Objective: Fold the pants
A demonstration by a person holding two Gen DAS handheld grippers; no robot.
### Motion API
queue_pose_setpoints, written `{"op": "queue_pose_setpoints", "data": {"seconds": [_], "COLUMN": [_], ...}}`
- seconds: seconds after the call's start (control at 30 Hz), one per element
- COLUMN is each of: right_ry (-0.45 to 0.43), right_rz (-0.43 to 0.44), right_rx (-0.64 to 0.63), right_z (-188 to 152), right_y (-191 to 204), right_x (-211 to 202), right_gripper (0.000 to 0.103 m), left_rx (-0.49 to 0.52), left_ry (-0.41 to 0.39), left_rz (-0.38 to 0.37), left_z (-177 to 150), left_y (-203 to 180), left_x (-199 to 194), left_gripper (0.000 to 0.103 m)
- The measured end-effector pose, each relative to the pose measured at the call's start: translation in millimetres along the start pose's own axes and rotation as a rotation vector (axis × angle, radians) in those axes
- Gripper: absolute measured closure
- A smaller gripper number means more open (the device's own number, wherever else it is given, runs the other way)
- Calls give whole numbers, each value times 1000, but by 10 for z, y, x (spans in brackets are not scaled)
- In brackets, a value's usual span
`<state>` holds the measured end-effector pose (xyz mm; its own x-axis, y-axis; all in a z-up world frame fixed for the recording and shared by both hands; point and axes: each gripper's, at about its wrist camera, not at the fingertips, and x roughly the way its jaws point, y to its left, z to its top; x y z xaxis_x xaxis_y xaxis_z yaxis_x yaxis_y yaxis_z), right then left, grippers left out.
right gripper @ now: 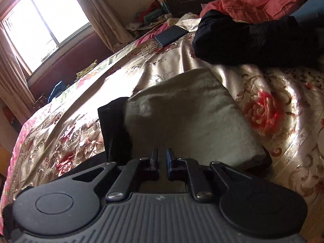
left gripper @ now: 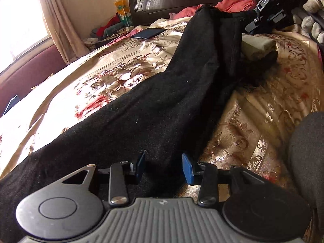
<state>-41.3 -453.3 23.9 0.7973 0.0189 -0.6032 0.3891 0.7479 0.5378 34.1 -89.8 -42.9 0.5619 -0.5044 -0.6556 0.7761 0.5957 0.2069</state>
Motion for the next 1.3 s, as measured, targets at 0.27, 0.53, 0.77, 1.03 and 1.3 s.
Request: {"op": "queue_pose_setpoints", "data": {"seconds": [0.27,0.53,0.77,1.03,1.3], "right_ry": [-78,-132,-132,-203,-183], "right_rz": [314,243,37,21,-28], "right_rx": [295,139,145,-133,-119], "right_z": [-273,-192,-106,138,292], "right_y": [-168,140,110,749,968], "right_x": [-4,87,157,160,371], "right_gripper": [71,55,90,51,96], "left_rx": [3,3,-15,-63,-75], "left_ry": [9,9,3,-27,-42], "left_rz": [3,1,-6,-16,15], "left_z": [7,4,-14,-45,-85], "left_y": [-22,-25,-3,61,131], "left_x": [-4,0,7,-3,-173], "left_gripper": [49,49,48,46,45]}}
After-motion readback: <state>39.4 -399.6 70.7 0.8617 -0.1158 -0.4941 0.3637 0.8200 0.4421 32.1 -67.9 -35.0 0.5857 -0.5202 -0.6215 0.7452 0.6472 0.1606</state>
